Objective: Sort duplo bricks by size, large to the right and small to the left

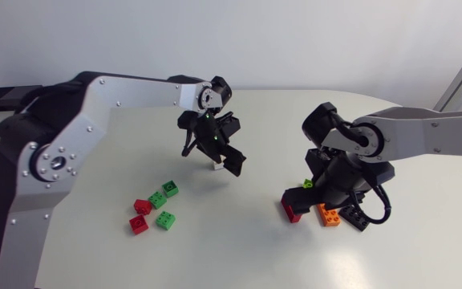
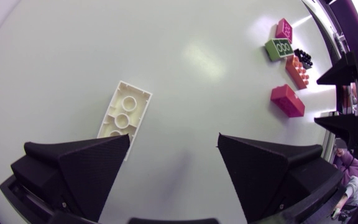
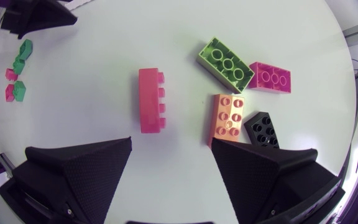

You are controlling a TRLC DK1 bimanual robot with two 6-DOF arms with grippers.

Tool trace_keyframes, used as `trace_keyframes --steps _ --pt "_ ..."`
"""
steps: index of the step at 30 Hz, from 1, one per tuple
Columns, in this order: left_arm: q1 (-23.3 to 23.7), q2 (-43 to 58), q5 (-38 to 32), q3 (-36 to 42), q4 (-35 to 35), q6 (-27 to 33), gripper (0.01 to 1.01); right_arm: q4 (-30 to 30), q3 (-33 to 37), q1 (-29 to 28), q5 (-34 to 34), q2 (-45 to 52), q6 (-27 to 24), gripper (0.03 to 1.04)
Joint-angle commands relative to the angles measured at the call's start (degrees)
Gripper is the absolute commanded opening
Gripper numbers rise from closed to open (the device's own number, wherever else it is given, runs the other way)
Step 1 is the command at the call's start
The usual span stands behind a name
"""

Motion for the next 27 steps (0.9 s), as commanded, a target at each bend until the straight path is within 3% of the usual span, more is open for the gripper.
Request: trace_keyframes --steps 1,6,10,19,27 --pt "-1.9 -5.9 0.0 -5.2 0.4 1.6 0.989 -1.0 -1.0 0.7 -0.2 -1.2 0.9 0.92" --pt "-5.9 -14.4 0.0 -14.2 1.5 2.1 0.989 -0.7 -0.9 0.9 -0.1 -1.3 1.0 0.92" --pt "-8.1 -18.3 0.0 -16.4 1.4 2.2 0.989 -0.3 -1.0 1.0 -0.1 -1.2 0.9 0.92" --pt "-1.6 -14.4 -0.2 -10.6 1.3 1.9 0.989 2.2 -0.4 -0.7 -0.1 1.1 -3.9 0.92" --pt "-1.1 -14.6 -0.6 -10.7 0.9 2.1 0.989 2.1 10.4 0.4 -0.5 10.6 -8.7 0.92"
